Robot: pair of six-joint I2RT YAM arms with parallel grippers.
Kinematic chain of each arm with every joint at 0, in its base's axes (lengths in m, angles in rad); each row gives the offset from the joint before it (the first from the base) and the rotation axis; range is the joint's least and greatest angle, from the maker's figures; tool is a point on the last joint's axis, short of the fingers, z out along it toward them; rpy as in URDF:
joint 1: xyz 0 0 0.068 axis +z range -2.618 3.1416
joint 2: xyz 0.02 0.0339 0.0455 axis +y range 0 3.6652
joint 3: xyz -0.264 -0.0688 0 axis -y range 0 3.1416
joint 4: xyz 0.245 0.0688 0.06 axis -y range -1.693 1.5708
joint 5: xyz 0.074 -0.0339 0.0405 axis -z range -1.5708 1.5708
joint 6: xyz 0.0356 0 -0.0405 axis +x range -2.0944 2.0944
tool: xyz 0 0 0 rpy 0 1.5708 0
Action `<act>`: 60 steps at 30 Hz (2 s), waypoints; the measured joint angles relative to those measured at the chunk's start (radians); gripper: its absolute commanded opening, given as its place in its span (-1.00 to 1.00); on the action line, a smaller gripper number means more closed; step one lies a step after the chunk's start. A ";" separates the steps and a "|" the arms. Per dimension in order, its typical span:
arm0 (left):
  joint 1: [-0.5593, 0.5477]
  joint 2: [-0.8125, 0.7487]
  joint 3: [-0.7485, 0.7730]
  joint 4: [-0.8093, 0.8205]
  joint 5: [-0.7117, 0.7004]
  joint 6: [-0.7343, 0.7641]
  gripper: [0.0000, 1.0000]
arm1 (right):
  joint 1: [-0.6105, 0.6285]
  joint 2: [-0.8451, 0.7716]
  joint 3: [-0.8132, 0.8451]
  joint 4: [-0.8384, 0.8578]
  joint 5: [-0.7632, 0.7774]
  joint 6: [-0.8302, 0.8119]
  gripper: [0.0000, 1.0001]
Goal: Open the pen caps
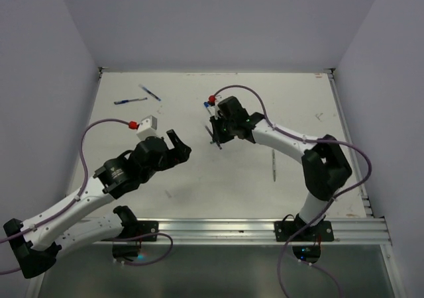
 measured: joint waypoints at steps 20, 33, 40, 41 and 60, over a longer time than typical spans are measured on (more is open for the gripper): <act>0.006 0.336 0.021 0.469 0.216 0.124 0.72 | 0.076 -0.875 -0.583 0.055 -0.164 0.207 -1.00; 0.006 0.358 -0.006 0.604 0.318 0.104 0.54 | 0.079 -0.893 -0.589 0.061 -0.179 0.229 -1.00; 0.006 0.346 -0.040 0.620 0.336 0.080 0.33 | 0.079 -0.879 -0.600 0.095 -0.192 0.237 -1.00; 0.006 0.345 -0.040 0.628 0.341 0.077 0.33 | 0.079 -0.875 -0.604 0.101 -0.196 0.239 -1.00; 0.019 0.335 -0.092 0.785 0.434 -0.024 0.09 | 0.079 -0.915 -0.632 0.128 -0.202 0.255 -1.00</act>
